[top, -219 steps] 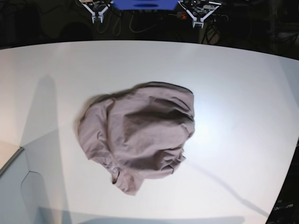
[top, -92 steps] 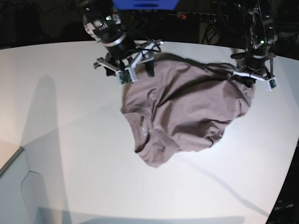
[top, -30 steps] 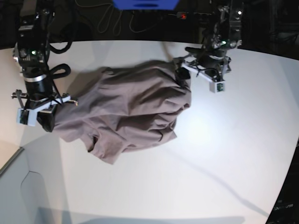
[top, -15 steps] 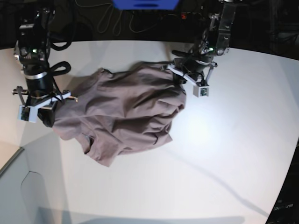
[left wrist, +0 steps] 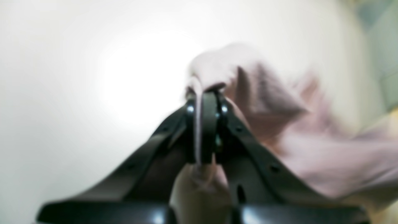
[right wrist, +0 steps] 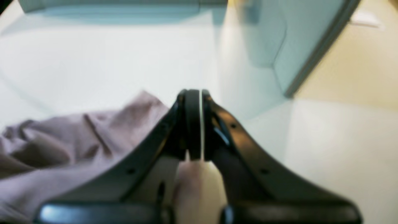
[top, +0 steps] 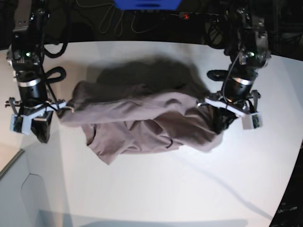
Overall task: Layout the t-shirt on the table in an organized manner, then fold the t-shirt properly
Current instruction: 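Grasp the shirt with the right gripper and stretch it between grippers, then release and regrasp the shirt at new edges with both grippers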
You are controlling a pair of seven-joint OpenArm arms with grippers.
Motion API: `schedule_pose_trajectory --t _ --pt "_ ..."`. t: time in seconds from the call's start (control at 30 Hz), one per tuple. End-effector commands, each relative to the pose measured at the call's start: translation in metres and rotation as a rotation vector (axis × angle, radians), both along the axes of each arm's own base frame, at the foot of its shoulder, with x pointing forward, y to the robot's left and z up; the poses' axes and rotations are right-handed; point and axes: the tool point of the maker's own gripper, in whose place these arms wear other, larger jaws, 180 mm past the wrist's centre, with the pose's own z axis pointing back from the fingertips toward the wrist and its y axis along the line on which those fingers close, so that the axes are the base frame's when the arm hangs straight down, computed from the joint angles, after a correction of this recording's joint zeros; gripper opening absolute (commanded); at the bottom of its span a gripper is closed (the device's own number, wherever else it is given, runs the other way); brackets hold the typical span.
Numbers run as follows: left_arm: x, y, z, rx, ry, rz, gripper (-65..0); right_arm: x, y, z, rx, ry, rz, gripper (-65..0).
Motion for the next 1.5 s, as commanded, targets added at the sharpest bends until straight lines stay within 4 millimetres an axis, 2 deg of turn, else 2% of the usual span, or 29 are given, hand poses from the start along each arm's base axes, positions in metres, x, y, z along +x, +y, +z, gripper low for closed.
schedule_pose_trajectory --t 0.0,0.13,0.2,0.27,0.33,0.47,0.53,0.63,0.73,0.8,0.87,0.97,1.07,1.13,1.33,1.4,1.47 --pt "0.015 0.004 0.034 0.018 -0.115 0.001 -65.0 0.010 0.006 0.027 -0.016 -0.093 0.043 -65.0" --pt "0.048 0.011 0.093 0.066 -0.281 -0.010 -65.0 0.025 0.010 0.052 -0.022 -0.167 0.062 -65.0" --pt "0.057 0.013 0.106 0.071 -0.314 -0.008 -65.0 0.027 0.010 0.054 -0.021 -0.175 0.060 -65.0" --pt "0.060 0.014 0.110 0.075 -0.325 -0.006 -65.0 0.025 0.010 0.049 -0.019 -0.162 0.059 -65.0" --pt "0.060 0.014 0.099 0.073 -0.296 -0.007 -65.0 0.020 0.014 0.037 0.007 -0.130 0.055 -65.0" --pt "0.054 0.019 0.054 0.066 -0.178 0.004 -65.0 0.004 0.036 0.010 0.089 -0.060 0.061 -65.0" --pt "0.055 0.021 0.036 0.057 -0.133 0.008 -65.0 -0.009 0.056 -0.008 0.133 -0.008 0.089 -65.0" --pt "0.058 0.024 0.018 0.051 -0.084 0.014 -65.0 -0.025 0.097 -0.034 0.183 0.079 0.179 -65.0" --pt "0.081 0.021 0.022 0.039 -0.092 0.008 -65.0 -0.039 0.136 -0.060 0.222 0.161 0.269 -65.0" --pt "0.101 0.008 0.024 0.037 -0.093 -0.022 -59.4 -0.045 0.150 -0.071 0.234 0.199 0.302 -65.0" --pt "0.118 -0.005 0.026 0.041 -0.093 -0.058 -46.7 -0.049 0.155 -0.079 0.239 0.222 0.314 -65.0" --pt "0.125 -0.017 0.027 0.047 -0.094 -0.093 -31.1 -0.050 0.155 -0.083 0.237 0.235 0.313 -65.0" --pt "0.113 -0.020 0.027 0.047 -0.100 -0.101 -21.6 -0.053 0.153 -0.087 0.217 0.248 0.327 -61.9" --pt "0.097 -0.007 0.016 0.046 -0.081 -0.068 -18.2 -0.057 0.159 -0.089 0.220 0.257 0.347 -57.0" --pt "0.036 0.062 -0.039 0.048 0.070 0.112 -17.6 -0.065 0.172 -0.091 0.219 0.273 0.391 -43.0" --pt "0.014 0.078 -0.059 0.050 0.132 0.156 -17.5 -0.069 0.173 -0.094 0.222 0.283 0.393 -40.3" --pt "-0.002 0.085 -0.076 0.053 0.182 0.173 -17.4 -0.070 0.173 -0.094 0.223 0.286 0.393 -39.4"
